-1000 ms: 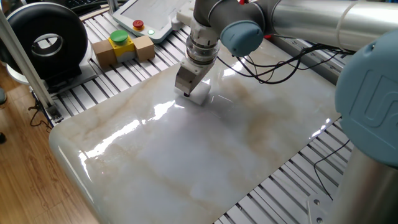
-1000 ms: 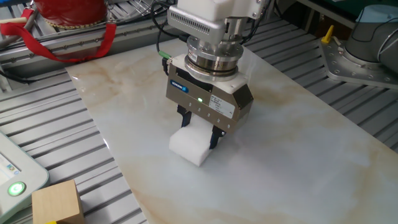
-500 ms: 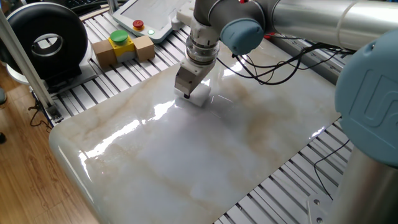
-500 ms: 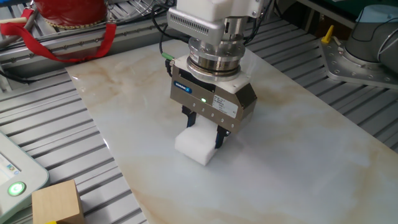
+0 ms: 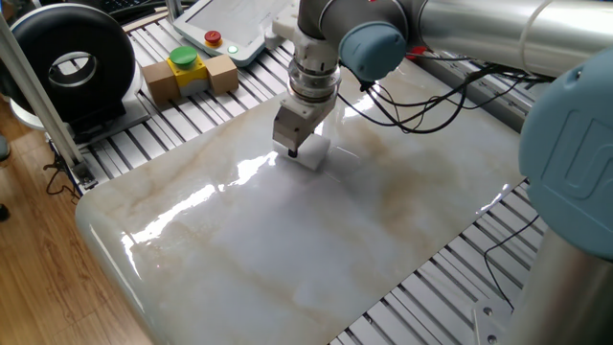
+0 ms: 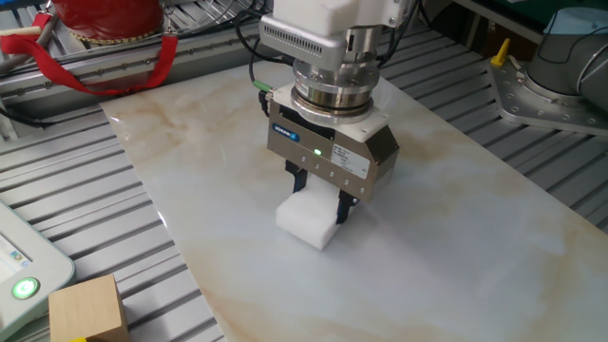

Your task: Clean the tabletop with a sponge

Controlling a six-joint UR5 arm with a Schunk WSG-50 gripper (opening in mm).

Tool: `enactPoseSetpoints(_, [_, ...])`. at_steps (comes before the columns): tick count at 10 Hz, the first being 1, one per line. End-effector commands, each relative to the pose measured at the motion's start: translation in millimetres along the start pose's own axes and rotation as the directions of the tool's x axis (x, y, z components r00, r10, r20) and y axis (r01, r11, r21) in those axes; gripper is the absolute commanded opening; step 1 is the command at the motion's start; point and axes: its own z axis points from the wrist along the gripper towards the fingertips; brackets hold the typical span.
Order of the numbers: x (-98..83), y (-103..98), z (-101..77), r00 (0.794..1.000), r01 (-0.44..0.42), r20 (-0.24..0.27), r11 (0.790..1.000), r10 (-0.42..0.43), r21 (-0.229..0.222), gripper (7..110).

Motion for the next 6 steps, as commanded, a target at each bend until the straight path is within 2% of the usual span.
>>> enactPoseSetpoints(1, [9.1,-0.8,-2.9,1.0,-0.003,-0.015,1.0,0.003,-0.012,7])
enactPoseSetpoints(4, [18.7,-2.8,-4.2,1.0,0.0,-0.021,1.0,0.0,-0.015,7])
enactPoseSetpoints(6, [24.9,-2.8,-2.7,1.0,0.002,-0.015,0.999,-0.003,-0.034,7])
